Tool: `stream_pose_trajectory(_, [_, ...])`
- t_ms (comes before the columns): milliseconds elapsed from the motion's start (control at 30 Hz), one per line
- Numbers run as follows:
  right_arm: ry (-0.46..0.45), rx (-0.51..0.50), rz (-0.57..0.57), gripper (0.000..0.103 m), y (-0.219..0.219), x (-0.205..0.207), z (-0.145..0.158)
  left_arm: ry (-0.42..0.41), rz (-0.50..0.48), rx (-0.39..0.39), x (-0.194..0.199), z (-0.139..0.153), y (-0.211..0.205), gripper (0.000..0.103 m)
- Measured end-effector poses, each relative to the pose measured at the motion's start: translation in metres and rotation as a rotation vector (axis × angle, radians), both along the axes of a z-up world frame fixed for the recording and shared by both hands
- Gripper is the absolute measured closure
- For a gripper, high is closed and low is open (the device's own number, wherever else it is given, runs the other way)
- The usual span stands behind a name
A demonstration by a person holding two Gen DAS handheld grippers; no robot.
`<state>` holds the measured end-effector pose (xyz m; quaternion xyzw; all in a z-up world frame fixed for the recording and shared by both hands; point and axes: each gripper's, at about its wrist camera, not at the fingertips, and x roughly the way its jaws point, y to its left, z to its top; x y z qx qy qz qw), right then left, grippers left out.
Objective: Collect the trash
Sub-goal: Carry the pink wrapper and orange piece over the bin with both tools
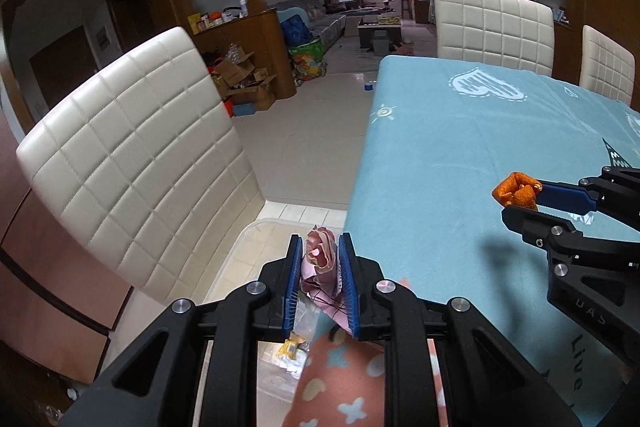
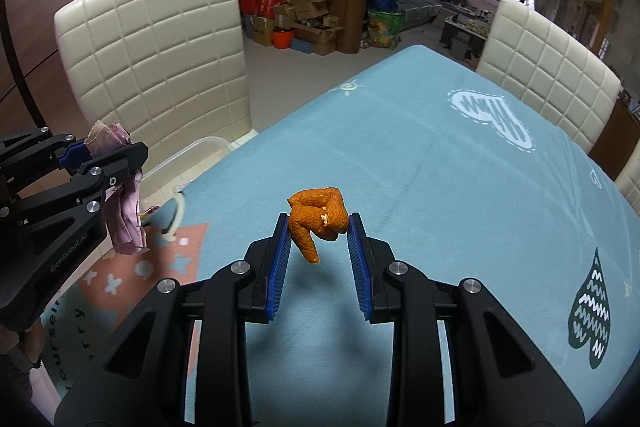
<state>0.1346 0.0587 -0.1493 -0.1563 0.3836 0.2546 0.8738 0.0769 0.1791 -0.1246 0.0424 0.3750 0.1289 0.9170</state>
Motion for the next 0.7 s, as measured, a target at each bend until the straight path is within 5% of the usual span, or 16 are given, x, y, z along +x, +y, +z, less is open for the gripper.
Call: stream_pose_trajectory(700, [0.007,-0.007,0.219,0.072,0.104,-0.025,-0.006,0.035,0.21,0.049,-0.043,-0.02,0.099,0.083])
